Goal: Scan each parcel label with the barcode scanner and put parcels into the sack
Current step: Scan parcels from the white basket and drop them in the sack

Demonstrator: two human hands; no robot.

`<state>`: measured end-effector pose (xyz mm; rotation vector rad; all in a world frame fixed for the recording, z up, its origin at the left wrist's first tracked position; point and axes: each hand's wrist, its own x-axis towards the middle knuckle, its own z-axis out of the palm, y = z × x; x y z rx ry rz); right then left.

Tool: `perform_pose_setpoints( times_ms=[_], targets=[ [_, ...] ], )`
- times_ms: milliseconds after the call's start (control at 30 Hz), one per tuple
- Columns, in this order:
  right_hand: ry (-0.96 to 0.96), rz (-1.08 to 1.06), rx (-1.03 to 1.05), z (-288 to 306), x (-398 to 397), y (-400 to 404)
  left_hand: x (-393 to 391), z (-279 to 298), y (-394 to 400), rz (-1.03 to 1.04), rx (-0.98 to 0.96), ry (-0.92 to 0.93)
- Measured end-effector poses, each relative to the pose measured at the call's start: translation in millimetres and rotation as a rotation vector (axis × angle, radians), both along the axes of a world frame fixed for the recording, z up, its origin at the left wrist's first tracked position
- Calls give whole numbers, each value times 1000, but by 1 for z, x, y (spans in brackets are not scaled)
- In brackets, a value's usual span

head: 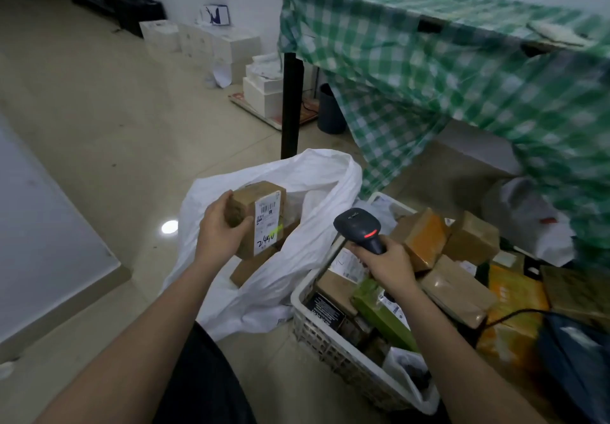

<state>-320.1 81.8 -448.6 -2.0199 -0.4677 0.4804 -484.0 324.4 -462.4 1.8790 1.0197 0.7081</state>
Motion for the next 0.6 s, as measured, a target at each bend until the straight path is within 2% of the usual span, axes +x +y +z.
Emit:
perform_pose_setpoints(
  times_ms=[133,233,367,500,600],
  targets=[
    [4,-20,-31,-13,14,19,27,-23,32,-154,190,161],
    [27,-24,-25,-22,25,25,60,-47,45,-343,131,249],
    [132,-58,-24,-28,34,14,85,-50,16,-335,-80,188],
    [172,-108,-21,-25,34,-16,96,-50,-26,-388,-132,13],
    [189,-158,-18,-26,31,-47,101,-58,-63,-453,-136,-26]
  ],
)
